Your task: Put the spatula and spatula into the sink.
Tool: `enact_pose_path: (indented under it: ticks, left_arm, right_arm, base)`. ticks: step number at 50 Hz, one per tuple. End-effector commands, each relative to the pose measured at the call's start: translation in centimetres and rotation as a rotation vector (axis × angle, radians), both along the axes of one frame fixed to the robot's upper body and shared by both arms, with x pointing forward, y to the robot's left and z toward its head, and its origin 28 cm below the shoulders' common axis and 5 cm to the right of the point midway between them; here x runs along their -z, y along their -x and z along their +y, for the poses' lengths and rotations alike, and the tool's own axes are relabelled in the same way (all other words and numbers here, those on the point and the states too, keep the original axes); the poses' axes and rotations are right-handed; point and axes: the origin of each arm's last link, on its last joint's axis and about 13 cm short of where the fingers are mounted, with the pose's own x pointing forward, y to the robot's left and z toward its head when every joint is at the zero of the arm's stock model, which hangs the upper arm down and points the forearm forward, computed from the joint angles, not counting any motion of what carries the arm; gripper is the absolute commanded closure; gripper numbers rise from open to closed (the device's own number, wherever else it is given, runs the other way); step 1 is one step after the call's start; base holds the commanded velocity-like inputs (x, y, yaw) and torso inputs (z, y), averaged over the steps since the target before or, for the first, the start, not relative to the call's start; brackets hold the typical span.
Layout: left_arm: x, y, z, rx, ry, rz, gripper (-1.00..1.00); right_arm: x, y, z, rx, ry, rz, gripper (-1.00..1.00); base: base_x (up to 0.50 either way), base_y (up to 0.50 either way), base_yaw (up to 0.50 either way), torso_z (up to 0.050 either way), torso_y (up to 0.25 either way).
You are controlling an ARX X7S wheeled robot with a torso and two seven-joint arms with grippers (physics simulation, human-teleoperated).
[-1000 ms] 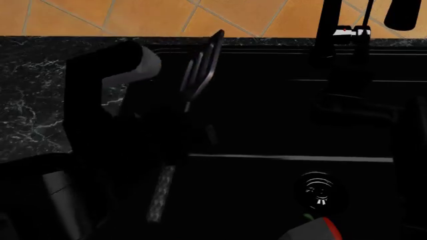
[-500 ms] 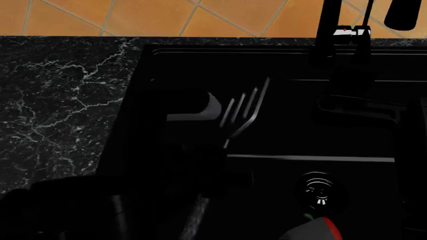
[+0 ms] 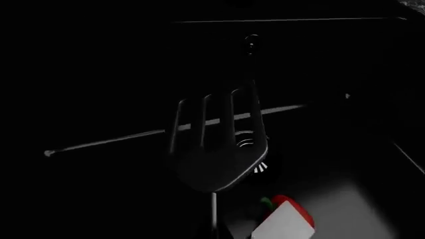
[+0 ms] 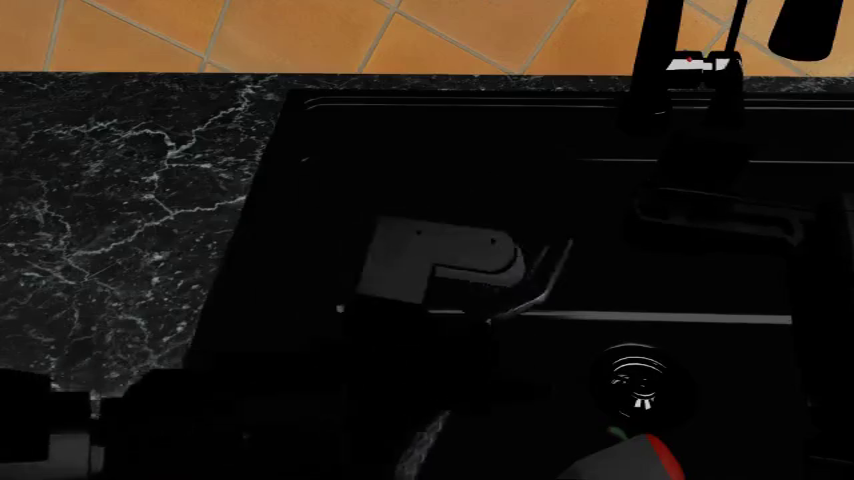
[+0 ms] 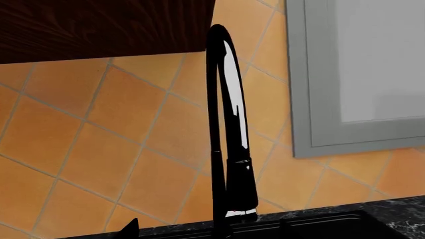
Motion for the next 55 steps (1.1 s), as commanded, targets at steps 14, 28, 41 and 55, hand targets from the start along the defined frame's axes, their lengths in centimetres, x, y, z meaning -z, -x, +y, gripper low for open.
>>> enact_pose_path:
  ticks: [14, 28, 41, 55]
  left_arm:
    - [5.1, 0.1, -0.4, 0.025, -0.224, -0.048, 1.00]
    - [3.9, 0.8, -0.9, 0.050, -0.200, -0.068, -1.00]
    - [-2.7, 1.7, 1.3, 0.018, -0.097, -0.216, -1.00]
    - [-11.9, 3.9, 5.1, -0.122, 0.031, -0.549, -1.00]
  right_arm:
    - [-0.3, 0.3, 0.0, 0.011, 0.005, 0.001, -1.00]
    - [-0.3, 0.5, -0.1, 0.013, -0.001, -0.001, -1.00]
    - [-0.5, 0.4, 0.1, 0.009, 0.006, -0.005, -1.00]
    - [-0.7, 0.5, 0.1, 0.006, 0.010, -0.009, -1.00]
  base:
    - [0.00, 0.00, 0.00, 0.000, 0.000]
    - [0.00, 0.00, 0.00, -0.001, 0.000]
    - [0.00, 0.00, 0.00, 0.000, 0.000]
    - [0.00, 0.00, 0.00, 0.000, 0.000]
